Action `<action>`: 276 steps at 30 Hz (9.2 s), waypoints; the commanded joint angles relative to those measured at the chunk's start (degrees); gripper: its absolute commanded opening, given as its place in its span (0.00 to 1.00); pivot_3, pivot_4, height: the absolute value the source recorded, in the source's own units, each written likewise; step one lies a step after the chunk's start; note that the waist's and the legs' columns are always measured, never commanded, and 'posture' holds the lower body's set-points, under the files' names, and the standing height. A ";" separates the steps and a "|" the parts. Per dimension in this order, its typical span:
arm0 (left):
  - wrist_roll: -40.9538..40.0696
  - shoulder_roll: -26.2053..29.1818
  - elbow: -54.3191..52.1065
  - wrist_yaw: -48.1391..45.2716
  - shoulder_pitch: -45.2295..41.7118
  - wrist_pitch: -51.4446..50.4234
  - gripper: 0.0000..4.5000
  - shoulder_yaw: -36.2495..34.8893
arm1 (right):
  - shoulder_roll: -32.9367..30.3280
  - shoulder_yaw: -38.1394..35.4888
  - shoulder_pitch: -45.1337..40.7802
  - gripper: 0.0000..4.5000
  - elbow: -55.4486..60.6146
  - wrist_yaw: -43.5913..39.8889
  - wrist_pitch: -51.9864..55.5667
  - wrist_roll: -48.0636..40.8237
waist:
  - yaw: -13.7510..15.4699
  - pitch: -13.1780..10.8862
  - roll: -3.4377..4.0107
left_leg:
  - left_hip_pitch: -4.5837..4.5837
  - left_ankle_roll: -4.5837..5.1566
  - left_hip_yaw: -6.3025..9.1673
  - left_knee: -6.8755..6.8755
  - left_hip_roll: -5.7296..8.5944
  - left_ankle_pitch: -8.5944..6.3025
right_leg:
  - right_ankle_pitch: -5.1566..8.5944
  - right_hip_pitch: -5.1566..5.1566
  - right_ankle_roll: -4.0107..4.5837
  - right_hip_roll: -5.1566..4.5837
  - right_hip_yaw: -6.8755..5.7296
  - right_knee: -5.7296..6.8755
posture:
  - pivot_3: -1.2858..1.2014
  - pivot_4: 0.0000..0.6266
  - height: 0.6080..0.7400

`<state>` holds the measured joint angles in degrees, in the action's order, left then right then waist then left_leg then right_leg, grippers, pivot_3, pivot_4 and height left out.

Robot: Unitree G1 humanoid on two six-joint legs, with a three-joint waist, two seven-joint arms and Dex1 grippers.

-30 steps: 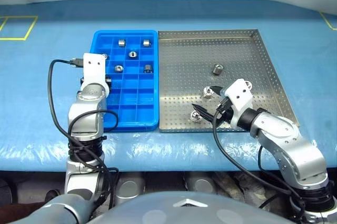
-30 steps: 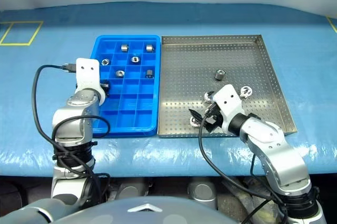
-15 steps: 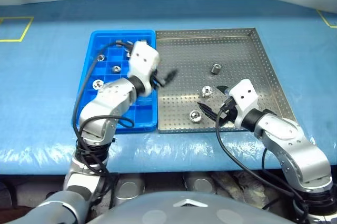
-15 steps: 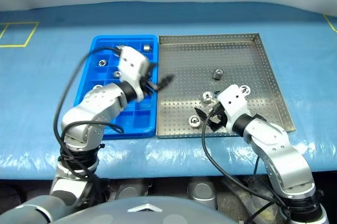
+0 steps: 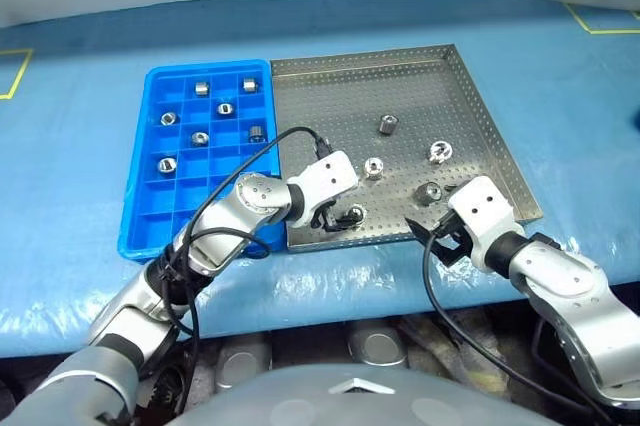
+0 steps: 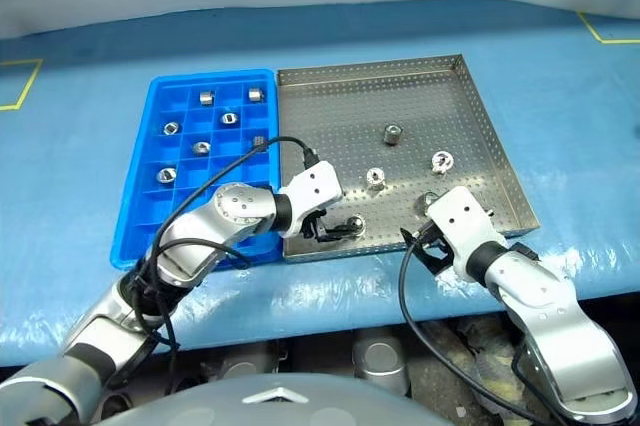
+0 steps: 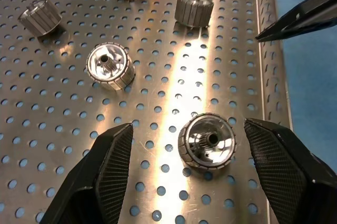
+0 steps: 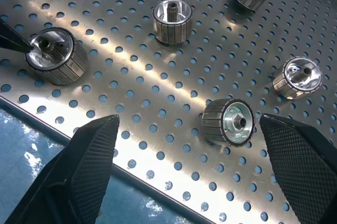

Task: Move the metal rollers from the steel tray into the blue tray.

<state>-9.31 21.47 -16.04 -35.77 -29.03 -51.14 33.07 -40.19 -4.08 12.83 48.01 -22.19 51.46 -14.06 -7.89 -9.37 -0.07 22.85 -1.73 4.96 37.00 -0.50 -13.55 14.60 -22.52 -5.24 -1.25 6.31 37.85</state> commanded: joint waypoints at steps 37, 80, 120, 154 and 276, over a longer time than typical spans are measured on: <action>2.99 -8.12 11.01 -1.17 2.99 1.38 0.38 -1.22 | 1.87 2.28 -3.35 1.00 0.99 0.55 -2.38 3.72 | -0.47 0.06 0.06 | -0.14 0.07 0.00 0.03 0.02 -0.04 | 0.00 0.14 -0.02 -0.01 0.03 -0.02 | 0.43 0.24 1.00; 10.74 -3.57 -38.61 32.08 29.83 -39.48 0.38 -41.12 | 3.03 14.28 -17.69 1.00 -12.91 -9.26 -9.29 4.21 | 7.78 -0.13 -0.31 | -0.12 -0.03 0.28 -0.09 0.03 0.00 | -0.11 0.14 0.37 -0.14 -0.32 -0.02 | 0.57 0.24 1.00; 5.18 -20.31 26.39 8.97 -6.44 11.15 0.76 -7.48 | 4.82 4.63 -6.38 1.00 1.04 -0.49 -0.80 6.90 | -0.43 -0.01 -0.24 | 0.08 -0.14 0.16 -0.13 0.09 0.08 | 0.02 -0.02 0.15 -0.12 -0.20 -0.04 | 0.41 0.24 1.00; 10.84 -27.75 39.62 20.15 -8.73 17.86 0.39 -15.19 | 5.84 6.55 -6.99 1.00 -0.45 0.01 -2.06 7.08 | -2.78 0.01 -0.21 | 0.03 -0.13 0.14 -0.05 0.08 0.08 | -0.03 0.02 -0.04 -0.03 -0.08 -0.02 | 0.42 0.24 1.00; -4.83 -7.66 -8.33 7.57 9.40 4.17 0.98 -15.24 | 29.67 -7.57 -11.80 1.00 -13.71 15.00 8.38 0.77 | 0.47 0.10 -0.03 | -0.01 -0.12 0.06 -0.16 0.03 0.08 | -0.05 -0.04 0.00 -0.05 -0.04 0.01 | 0.46 0.24 1.00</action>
<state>-13.70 13.76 -23.22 -27.82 -18.81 -48.25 18.07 -10.84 -10.34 1.43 34.65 -7.26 60.47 -12.57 -7.42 -9.27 -0.09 22.84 -1.86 5.02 36.84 -0.47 -13.48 14.56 -22.55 -5.24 -1.31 6.27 37.86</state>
